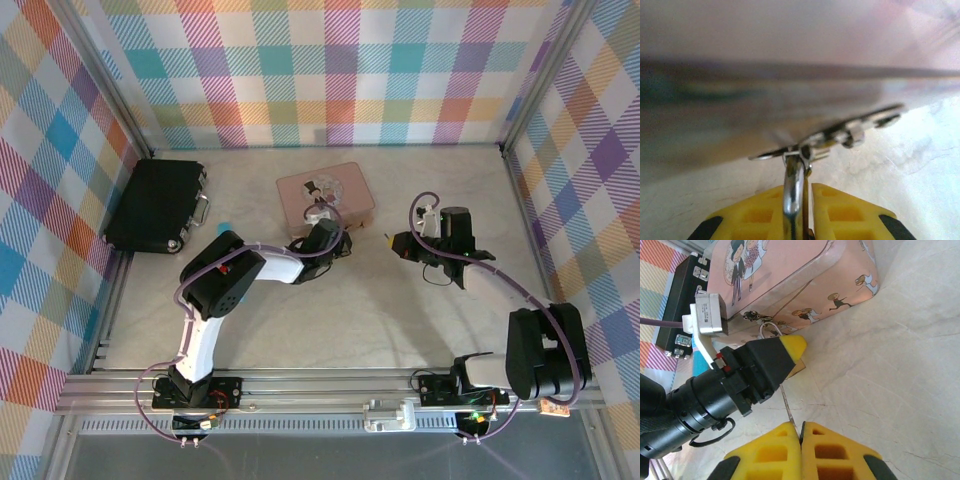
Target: Unlock a padlock with a key
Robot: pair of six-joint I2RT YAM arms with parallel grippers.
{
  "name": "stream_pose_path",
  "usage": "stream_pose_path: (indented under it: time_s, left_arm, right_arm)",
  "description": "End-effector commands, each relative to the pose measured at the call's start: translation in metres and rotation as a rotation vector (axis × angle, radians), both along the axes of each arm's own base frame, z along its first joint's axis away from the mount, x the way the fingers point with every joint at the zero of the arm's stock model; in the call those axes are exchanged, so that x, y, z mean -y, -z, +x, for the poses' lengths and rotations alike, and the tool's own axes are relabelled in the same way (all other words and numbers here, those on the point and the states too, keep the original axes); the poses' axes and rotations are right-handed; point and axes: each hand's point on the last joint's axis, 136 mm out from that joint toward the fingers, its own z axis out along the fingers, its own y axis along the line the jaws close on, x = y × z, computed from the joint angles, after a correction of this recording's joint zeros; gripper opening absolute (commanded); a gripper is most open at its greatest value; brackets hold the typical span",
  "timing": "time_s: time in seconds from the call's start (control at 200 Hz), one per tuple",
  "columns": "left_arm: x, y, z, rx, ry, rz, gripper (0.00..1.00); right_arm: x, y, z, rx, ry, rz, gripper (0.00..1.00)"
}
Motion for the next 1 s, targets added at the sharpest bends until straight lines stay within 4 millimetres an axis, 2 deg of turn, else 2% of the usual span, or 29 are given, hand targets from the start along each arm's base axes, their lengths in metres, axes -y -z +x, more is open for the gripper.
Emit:
stream_pose_path:
  time_s: [0.0, 0.205, 0.395, 0.72, 0.97, 0.995]
  left_arm:
    - [0.007, -0.047, 0.005, 0.027, 0.015, -0.235, 0.0]
    - [0.013, -0.086, 0.004, 0.044, 0.056, -0.469, 0.0]
    - [0.017, -0.112, 0.002, 0.074, 0.089, -0.596, 0.0]
    - [0.019, -0.127, -0.003, 0.095, 0.118, -0.667, 0.0]
    - [0.019, -0.126, -0.003, 0.101, 0.117, -0.685, 0.0]
    - [0.019, -0.126, -0.003, 0.101, 0.117, -0.685, 0.0]
  right_arm:
    - [-0.011, 0.0, 0.0, -0.017, -0.043, 0.085, 0.0]
    - [-0.026, 0.014, 0.001, -0.093, -0.06, 0.225, 0.0]
    - [-0.053, 0.022, -0.003, -0.127, -0.129, 0.274, 0.0]
    - [-0.073, 0.011, 0.006, -0.111, -0.176, 0.356, 0.0]
    - [-0.083, 0.018, 0.008, -0.134, -0.185, 0.364, 0.0]
    - [-0.085, 0.014, 0.01, -0.113, -0.192, 0.37, 0.0]
